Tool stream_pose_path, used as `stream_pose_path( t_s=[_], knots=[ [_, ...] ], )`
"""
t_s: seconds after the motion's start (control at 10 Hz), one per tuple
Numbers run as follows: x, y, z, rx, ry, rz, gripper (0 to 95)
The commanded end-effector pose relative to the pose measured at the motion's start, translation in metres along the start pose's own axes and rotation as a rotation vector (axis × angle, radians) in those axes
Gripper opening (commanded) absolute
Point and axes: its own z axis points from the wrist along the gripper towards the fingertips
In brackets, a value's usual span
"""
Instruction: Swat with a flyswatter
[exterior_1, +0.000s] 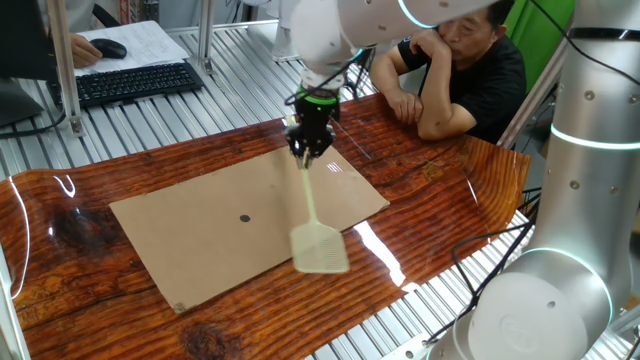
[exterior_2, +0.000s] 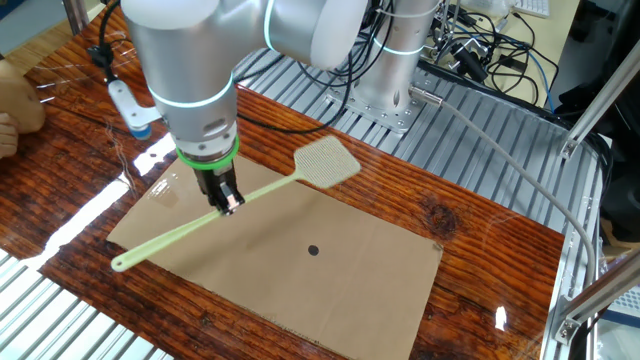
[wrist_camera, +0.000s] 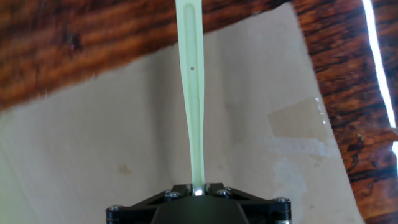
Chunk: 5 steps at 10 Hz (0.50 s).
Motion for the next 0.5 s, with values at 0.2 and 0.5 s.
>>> stream_pose_path(
  t_s=[0.2,0.5],
  knots=[
    [-0.014,0.015,-0.003,-0.005,0.004,0.103,0.0],
    [-0.024,0.02,0.0,-0.016,0.012,0.171,0.0]
  ],
)
